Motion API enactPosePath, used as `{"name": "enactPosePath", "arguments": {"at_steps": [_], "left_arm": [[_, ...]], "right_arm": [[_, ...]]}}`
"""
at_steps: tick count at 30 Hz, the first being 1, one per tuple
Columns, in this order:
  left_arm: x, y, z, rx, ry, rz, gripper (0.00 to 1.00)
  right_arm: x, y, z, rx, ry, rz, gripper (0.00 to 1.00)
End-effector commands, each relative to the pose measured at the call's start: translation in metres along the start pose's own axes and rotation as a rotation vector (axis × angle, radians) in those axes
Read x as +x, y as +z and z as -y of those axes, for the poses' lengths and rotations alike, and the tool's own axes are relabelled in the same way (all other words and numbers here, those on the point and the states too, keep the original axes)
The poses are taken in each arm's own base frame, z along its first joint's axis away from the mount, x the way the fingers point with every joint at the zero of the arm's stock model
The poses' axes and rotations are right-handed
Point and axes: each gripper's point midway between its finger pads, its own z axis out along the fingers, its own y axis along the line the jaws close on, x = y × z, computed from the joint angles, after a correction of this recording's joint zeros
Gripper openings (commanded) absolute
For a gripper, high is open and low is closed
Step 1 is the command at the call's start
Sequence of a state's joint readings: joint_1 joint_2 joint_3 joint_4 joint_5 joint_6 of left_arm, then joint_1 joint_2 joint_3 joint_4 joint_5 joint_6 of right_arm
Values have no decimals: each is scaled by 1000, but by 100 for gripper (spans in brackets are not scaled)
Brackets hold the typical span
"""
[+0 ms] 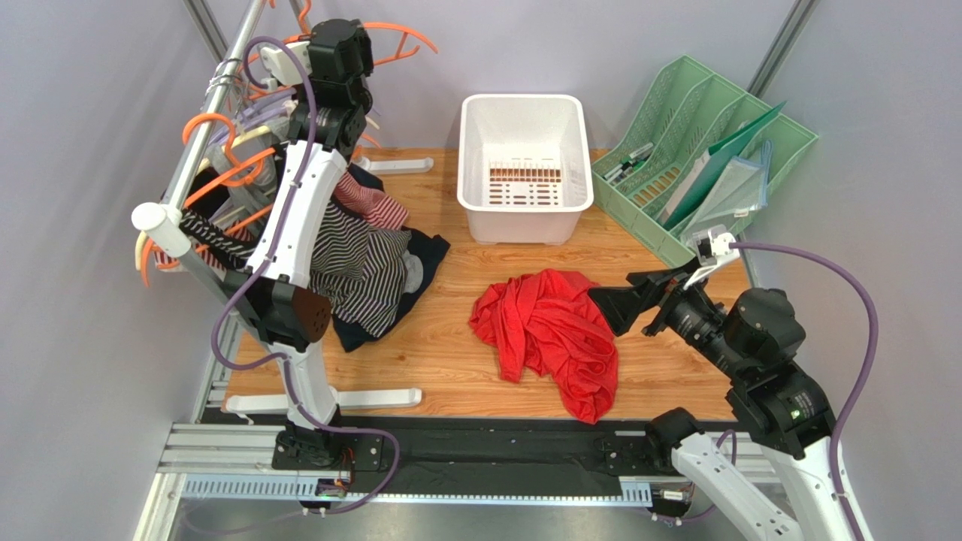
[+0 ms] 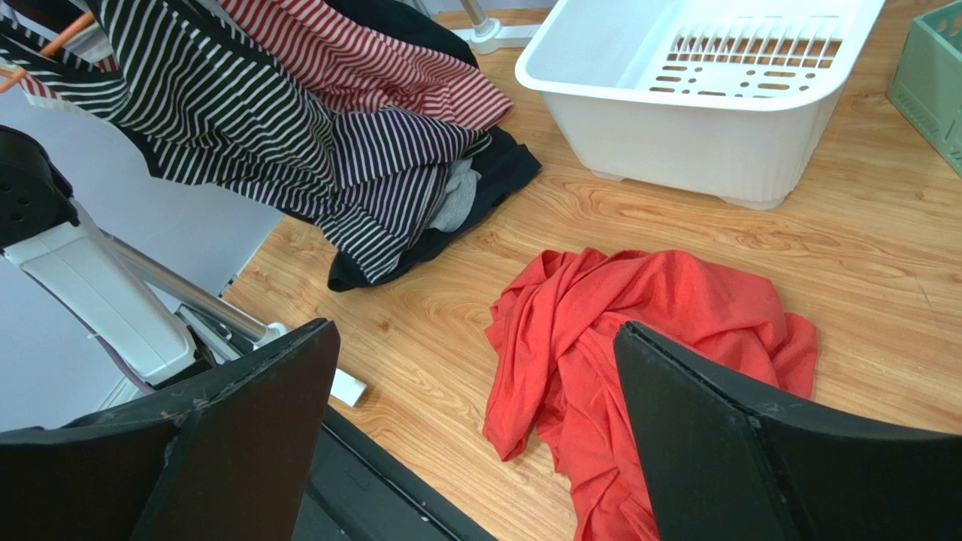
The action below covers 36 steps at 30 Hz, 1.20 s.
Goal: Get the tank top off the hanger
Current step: Place the hanger at the clothesline.
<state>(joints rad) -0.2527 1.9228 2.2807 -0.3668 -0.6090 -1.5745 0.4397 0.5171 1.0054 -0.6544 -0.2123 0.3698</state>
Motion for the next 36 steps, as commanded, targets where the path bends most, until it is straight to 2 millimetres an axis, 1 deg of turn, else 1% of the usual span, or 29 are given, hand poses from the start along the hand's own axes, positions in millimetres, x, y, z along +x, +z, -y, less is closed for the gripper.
{"name": "enactPosePath", "arguments": {"at_steps": [1, 2, 3, 4, 5, 7, 8, 9, 10, 11, 12, 13, 16, 17, 19, 20, 21, 24, 26, 27, 28, 29, 30, 31, 32, 33, 34, 35, 36], "left_arm": [[6, -12, 37, 90, -106, -100, 0], [7, -16, 40, 94, -119, -114, 0], [13, -16, 33, 90, -119, -128, 0], [10, -19, 38, 102, -129, -131, 0], [11, -19, 35, 102, -137, -137, 0], [12, -25, 41, 119, -135, -155, 0], [18, -30, 47, 136, -119, -190, 0], [22, -35, 51, 143, -112, -210, 0], [25, -42, 56, 154, -108, -226, 0], [29, -46, 57, 157, -105, -247, 0], [35, -53, 61, 170, -91, -270, 0], [38, -60, 66, 184, -80, -286, 0], [50, -81, 77, 214, -56, -335, 0], [60, -88, 73, 209, -54, -371, 0], [64, -102, 79, 216, -95, -418, 0], [75, -108, 72, 207, -100, -465, 0], [79, -112, 71, 204, -109, -489, 0], [87, -136, 75, 229, -110, -560, 0], [100, -152, 73, 244, -86, -637, 0], [101, -163, 78, 261, -84, -667, 0], [110, -172, 71, 259, -60, -710, 0], [117, -186, 70, 266, -50, -748, 0], [115, -201, 74, 280, -46, -767, 0], [120, -207, 62, 267, -24, -781, 0], [127, -224, 61, 281, -5, -809, 0], [121, -238, 66, 302, -3, -818, 0], [129, -251, 55, 295, 9, -845, 0], [130, -259, 52, 306, 29, -853, 0], [123, -273, 58, 330, 27, -860, 0]], "right_arm": [[3, 6, 3, 0, -8, 0, 100], [1, 10, 2, -9, -10, 2, 100], [2, 14, 2, -14, -10, -6, 100], [3, 18, 0, -26, -9, -14, 100], [2, 26, 0, -33, -7, -25, 100], [0, 33, -5, -64, -12, -41, 100], [1, 44, -5, -74, -29, -63, 100], [-6, 46, -9, -87, -46, -60, 100], [-6, 57, -5, -78, -50, -84, 100], [-9, 61, -4, -73, -70, -84, 100], [-22, 63, -9, -79, -87, -64, 100], [-25, 71, -7, -73, -90, -72, 100], [-43, 82, -12, -84, -112, -47, 100], [-46, 84, -12, -84, -115, -47, 100], [-55, 87, -13, -75, -120, -36, 100], [-58, 88, -14, -72, -124, -35, 100], [-61, 88, -14, -68, -128, -28, 100], [-68, 87, -13, -58, -153, -21, 100], [-70, 86, -10, -36, -169, -18, 100], [-72, 86, -7, -18, -181, -15, 100], [-74, 84, -5, -7, -200, -13, 100], [-75, 84, -3, 6, -212, -13, 100], [-76, 83, -2, 17, -218, -18, 100], [-78, 82, -3, 11, -234, -17, 100], [-84, 80, -7, 2, -243, -2, 100], [-86, 78, -9, -8, -250, 4, 100], [-89, 77, -10, -9, -262, 10, 100], [-93, 75, -12, -12, -271, 20, 100], [-95, 72, -12, -4, -275, 27, 100]]}}
